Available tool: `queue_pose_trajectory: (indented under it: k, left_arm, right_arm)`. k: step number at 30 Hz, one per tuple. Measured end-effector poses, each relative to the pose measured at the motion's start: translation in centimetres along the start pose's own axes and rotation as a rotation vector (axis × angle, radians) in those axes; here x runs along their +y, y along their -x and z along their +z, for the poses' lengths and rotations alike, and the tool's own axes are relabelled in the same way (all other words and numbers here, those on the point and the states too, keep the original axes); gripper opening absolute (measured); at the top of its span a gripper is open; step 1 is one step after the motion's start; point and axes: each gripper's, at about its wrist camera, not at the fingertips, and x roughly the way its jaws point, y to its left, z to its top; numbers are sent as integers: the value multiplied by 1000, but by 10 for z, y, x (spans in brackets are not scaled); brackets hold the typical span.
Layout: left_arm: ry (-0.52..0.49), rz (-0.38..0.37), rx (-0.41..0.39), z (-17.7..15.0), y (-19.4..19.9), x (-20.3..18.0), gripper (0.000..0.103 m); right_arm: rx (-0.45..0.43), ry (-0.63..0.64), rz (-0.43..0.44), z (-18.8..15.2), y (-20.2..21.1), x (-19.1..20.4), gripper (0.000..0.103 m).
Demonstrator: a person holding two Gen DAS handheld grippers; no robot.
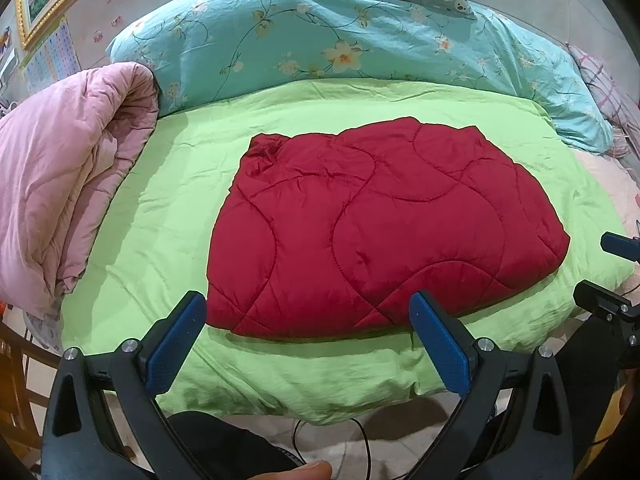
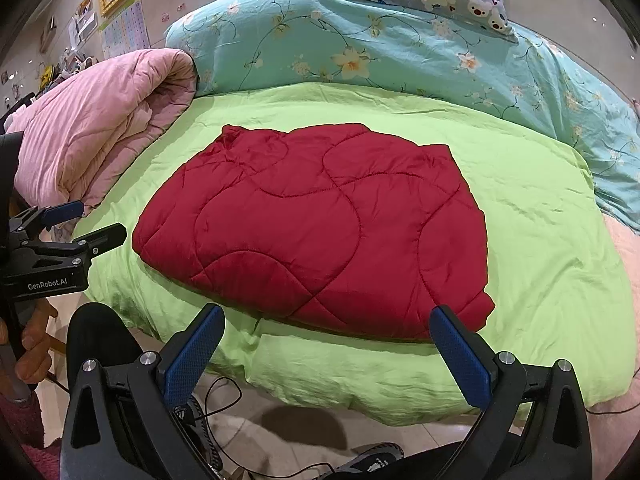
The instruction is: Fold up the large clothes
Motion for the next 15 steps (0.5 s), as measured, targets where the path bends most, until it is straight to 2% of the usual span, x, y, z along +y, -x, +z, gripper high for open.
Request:
queue_pose_trajectory:
  k: [15]
  left_arm:
    - [-1, -5, -2, 0, 0, -1, 102]
  right_arm:
    - [-6, -2, -6, 0, 4, 0, 103]
